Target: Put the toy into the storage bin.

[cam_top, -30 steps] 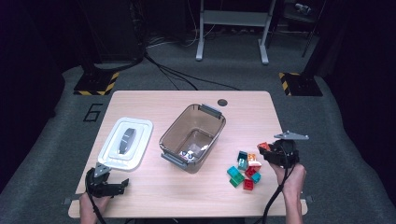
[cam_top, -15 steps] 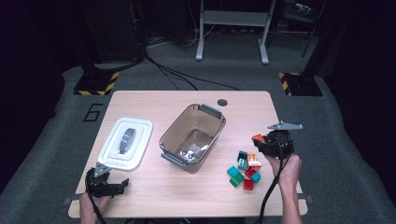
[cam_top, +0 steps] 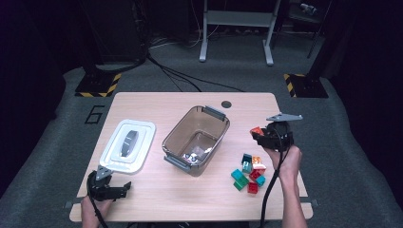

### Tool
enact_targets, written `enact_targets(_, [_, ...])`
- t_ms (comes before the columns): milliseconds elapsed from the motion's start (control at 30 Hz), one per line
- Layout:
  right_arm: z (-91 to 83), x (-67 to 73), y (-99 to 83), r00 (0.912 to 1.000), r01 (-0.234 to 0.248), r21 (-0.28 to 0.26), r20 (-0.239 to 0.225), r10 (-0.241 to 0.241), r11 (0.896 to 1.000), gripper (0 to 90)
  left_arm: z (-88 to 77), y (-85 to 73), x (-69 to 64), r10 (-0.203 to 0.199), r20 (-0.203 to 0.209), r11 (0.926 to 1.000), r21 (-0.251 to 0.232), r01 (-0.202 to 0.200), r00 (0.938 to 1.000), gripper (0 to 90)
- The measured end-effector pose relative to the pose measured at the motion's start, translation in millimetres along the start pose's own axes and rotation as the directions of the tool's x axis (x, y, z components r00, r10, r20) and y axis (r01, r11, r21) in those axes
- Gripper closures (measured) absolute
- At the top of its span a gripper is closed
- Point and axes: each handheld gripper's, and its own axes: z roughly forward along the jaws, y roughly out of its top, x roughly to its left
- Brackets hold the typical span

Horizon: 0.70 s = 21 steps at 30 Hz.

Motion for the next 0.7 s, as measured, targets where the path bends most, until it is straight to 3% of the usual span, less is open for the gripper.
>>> enact_targets(300, [1.4,11.5,20.0,0.9993,0.034,-0.005,-0.013,-0.034,0.999,58.9,0.3,-0.1,-0.2,-0.003,-0.002,1.0,-0.004,0.003,1.0,0.4])
enact_targets(700, [15.4,25.8,40.8,0.9975,0.06,-0.006,-0.037,-0.06,0.998,58.8,0.7,-0.2,-0.3,-0.003,-0.004,1.0,-0.008,0.003,1.0,0.4])
